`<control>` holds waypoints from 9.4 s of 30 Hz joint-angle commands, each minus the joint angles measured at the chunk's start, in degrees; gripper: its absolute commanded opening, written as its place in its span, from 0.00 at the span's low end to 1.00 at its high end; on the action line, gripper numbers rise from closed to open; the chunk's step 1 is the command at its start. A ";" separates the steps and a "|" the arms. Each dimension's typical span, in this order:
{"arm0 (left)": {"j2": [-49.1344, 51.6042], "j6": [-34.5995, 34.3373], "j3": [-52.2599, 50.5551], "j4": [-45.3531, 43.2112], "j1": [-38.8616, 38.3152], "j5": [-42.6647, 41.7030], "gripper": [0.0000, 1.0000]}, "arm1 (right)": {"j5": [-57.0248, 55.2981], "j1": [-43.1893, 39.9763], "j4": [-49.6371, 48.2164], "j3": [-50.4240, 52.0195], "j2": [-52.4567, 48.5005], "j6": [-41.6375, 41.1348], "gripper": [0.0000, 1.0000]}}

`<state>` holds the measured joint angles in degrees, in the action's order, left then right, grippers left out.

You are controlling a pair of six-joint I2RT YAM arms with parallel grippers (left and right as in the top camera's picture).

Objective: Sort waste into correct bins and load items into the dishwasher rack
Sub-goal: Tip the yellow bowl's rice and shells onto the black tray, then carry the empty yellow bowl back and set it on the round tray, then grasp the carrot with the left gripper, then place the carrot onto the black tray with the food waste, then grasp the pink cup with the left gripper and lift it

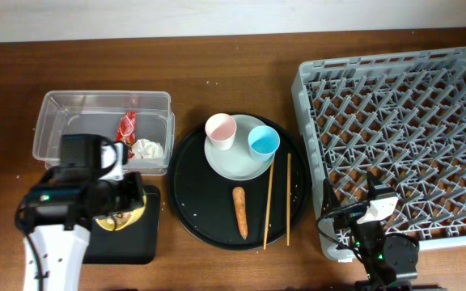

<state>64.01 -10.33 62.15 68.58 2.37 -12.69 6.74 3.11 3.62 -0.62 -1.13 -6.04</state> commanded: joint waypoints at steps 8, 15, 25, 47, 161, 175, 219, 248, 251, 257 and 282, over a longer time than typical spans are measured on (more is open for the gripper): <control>-3.93 14.36 -14.49 -9.22 35.15 -31.06 0.00 | 0.07 0.35 0.24 0.31 0.28 -0.26 0.98; -3.32 26.38 -22.23 -9.64 56.22 -45.27 0.00 | 0.07 0.35 0.24 0.31 0.28 -0.26 0.98; 4.70 29.75 -22.71 -13.42 58.23 -54.99 0.00 | 0.07 0.35 0.24 0.31 0.28 -0.26 0.98; 15.06 39.17 -22.69 -3.58 58.29 -64.96 0.00 | 0.07 0.35 0.24 0.31 0.28 -0.26 0.98; 43.01 -41.48 3.52 -22.67 -55.84 20.04 0.32 | 0.07 0.35 0.24 0.31 0.28 -0.26 0.98; 20.65 -36.50 5.84 -18.56 -53.40 21.79 0.11 | 0.07 0.35 0.24 0.31 0.28 -0.26 0.98; -2.27 -5.86 -1.22 -14.82 -10.29 -17.53 0.53 | 7.58 0.35 4.24 -5.14 0.28 -11.04 0.98; 11.56 -8.79 0.48 -27.85 -15.72 -2.67 0.43 | 14.12 0.26 75.78 -79.10 -65.35 -3.19 0.84; 21.22 -9.14 6.88 -29.27 -18.36 -2.23 0.44 | 10.34 0.26 75.80 -79.10 -66.03 -3.19 1.00; 32.83 -11.85 11.02 -35.80 -20.61 6.67 0.43 | 8.63 0.26 76.15 -79.10 -66.01 -3.19 1.00; 40.76 -12.57 11.69 -38.73 -23.65 11.45 0.02 | 7.56 0.26 76.63 -79.10 -66.01 -3.17 1.00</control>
<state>104.49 -22.98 72.12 29.76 -21.43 -1.85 15.00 3.11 80.20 -79.00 -67.35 -9.63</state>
